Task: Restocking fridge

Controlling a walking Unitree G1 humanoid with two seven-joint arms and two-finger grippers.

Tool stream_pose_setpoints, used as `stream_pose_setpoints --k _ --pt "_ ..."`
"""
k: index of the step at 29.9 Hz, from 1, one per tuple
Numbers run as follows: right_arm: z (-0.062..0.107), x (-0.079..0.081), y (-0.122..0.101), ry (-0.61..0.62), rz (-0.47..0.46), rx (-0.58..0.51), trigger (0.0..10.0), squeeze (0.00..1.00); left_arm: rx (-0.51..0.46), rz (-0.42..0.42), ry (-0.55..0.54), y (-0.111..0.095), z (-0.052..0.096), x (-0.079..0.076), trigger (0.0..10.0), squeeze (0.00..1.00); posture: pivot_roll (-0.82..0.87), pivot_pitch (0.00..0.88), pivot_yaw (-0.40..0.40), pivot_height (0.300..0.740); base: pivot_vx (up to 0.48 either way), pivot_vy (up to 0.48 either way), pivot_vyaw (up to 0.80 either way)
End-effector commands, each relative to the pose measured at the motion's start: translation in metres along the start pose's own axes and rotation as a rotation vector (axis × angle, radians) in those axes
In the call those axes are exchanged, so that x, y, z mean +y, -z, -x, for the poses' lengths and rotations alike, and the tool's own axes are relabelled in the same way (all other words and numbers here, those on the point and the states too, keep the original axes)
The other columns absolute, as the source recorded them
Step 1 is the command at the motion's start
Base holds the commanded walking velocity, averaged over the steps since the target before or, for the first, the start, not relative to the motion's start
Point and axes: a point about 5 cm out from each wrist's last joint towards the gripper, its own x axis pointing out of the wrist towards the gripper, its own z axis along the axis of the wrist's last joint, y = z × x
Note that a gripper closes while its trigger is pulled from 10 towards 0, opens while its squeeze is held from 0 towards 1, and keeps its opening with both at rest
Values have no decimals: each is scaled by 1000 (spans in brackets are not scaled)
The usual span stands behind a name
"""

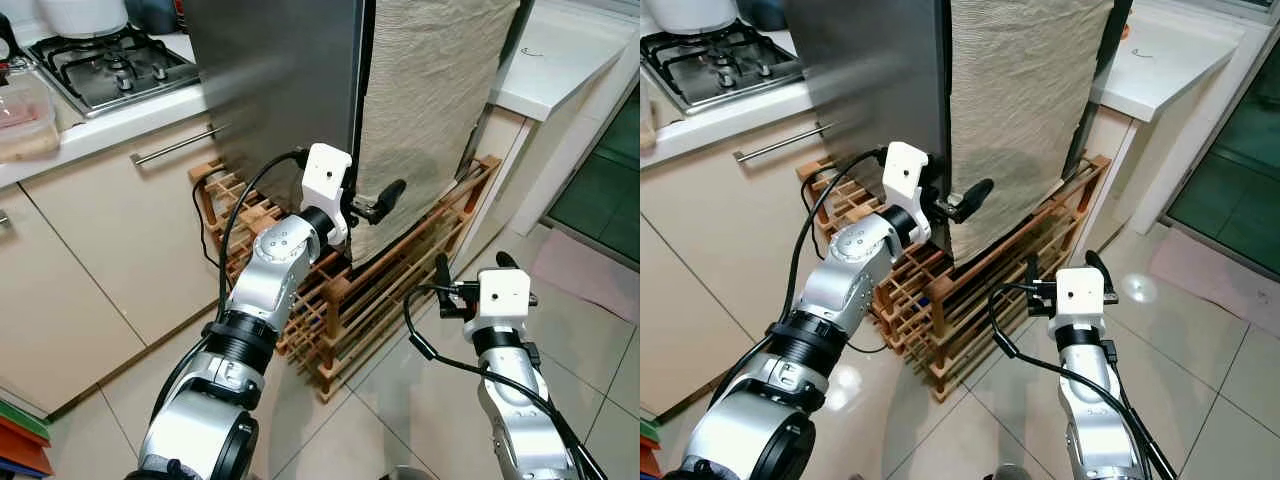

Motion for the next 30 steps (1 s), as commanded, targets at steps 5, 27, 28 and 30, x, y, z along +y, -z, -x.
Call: stream_pose_setpoints --k 5,27,28,30 --pt "0 -3 0 -2 1 -4 10000 0 -43 -17 -38 -14 -4 7 10000 0 -184 0 30 727 0 0 0" --pt "2 -1 2 1 3 8 10000 0 -20 -51 -109 -9 -4 16 10000 0 -182 0 29 727 0 0 0" --pt "2 -1 2 1 3 7 10000 0 -17 -52 -102 -9 -5 15 10000 0 -183 0 30 727 0 0 0" --pt "2 -1 2 2 3 6 10000 0 -14 -52 -94 -9 -6 13 10000 0 -184 0 32 727 0 0 0"
